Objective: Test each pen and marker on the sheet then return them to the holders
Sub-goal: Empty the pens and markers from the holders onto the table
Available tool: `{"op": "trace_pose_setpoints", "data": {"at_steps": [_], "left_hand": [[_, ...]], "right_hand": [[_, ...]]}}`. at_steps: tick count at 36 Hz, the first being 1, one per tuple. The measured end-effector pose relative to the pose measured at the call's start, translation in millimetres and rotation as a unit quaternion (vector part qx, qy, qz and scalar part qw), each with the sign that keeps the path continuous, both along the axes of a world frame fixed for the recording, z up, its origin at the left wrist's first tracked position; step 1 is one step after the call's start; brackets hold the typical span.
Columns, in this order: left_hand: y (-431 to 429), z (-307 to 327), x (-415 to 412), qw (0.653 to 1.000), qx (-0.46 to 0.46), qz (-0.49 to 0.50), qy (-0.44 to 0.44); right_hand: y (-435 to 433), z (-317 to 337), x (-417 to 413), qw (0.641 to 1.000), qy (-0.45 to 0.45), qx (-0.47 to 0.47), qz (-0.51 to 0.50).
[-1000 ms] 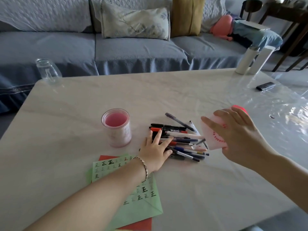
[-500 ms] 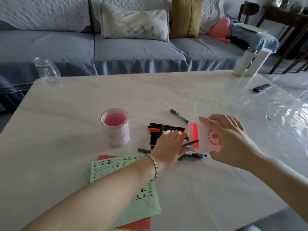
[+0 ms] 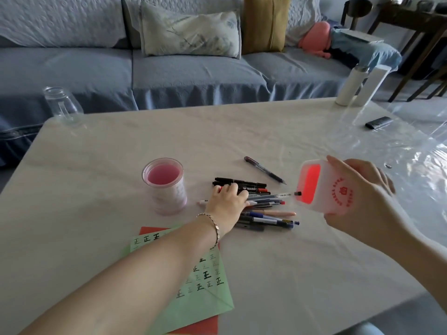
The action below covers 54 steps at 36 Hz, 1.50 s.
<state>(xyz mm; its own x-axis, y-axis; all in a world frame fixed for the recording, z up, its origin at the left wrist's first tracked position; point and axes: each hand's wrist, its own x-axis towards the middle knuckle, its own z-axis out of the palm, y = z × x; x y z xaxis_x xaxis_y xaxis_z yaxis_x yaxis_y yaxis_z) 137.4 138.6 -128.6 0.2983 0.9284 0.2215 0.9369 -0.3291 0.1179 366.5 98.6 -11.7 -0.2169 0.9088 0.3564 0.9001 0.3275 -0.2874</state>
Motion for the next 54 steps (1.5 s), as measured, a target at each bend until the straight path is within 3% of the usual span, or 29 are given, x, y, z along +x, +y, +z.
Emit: {"op": "trace_pose_setpoints", "data": {"at_steps": [6,11,14,16,19,21,23,31,35,38,41,43,46,49,54], "left_hand": [[-9.0,0.1,2.9,0.987,-0.111,0.109,0.03],[-15.5,18.1,8.3,0.981,-0.128,0.132,-0.06],[-26.7,36.9,3.0,0.968,-0.114,0.147,-0.167],[-45.2,54.8,-8.5,0.94,-0.117,0.155,-0.279],[-87.7,82.6,-32.7,0.875,-0.17,0.092,-0.443],[-117.6,98.4,-47.1,0.813,-0.206,0.055,-0.542],[-141.9,108.4,-58.7,0.781,-0.218,0.035,-0.584],[-190.7,117.8,-87.5,0.819,-0.114,0.097,-0.554],[-207.7,108.0,-105.1,0.816,-0.036,0.131,-0.562],[-211.3,94.1,-120.6,0.809,0.007,0.172,-0.562],[-198.1,77.3,-150.4,0.81,0.043,0.226,-0.539],[-186.2,65.4,-169.8,0.819,0.079,0.255,-0.507],[-170.9,53.9,-187.2,0.822,0.133,0.29,-0.472],[-154.5,43.5,-195.9,0.818,0.125,0.313,-0.465],[-132.6,33.0,-198.9,0.803,0.112,0.32,-0.49]], "right_hand": [[-13.9,3.7,-16.5,0.993,0.102,-0.009,-0.052],[-31.7,-0.2,-39.4,0.979,0.192,0.001,-0.073],[-42.7,-1.0,-52.4,0.972,0.23,-0.004,-0.049],[-49.2,-1.1,-58.9,0.965,0.259,0.0,-0.043],[-57.5,-0.4,-68.4,0.949,0.313,-0.024,0.01],[-62.7,0.9,-76.8,0.921,0.372,-0.084,0.077],[-70.8,0.5,-89.6,0.887,0.415,-0.143,0.144],[-112.5,-1.0,-163.3,0.838,0.441,-0.2,0.252],[-111.4,-16.2,-180.5,0.86,0.367,-0.236,0.264],[-101.9,-31.0,-182.6,0.902,0.223,-0.271,0.253],[-83.0,-41.3,-176.8,0.947,0.078,-0.231,0.209],[-66.1,-48.2,-172.7,0.962,0.059,-0.203,0.172],[-40.5,-60.0,-170.3,0.975,0.015,-0.192,0.113],[-16.2,-72.6,-172.3,0.98,-0.072,-0.165,0.088],[15.0,-88.3,-178.6,0.961,-0.21,-0.159,0.083]]}}
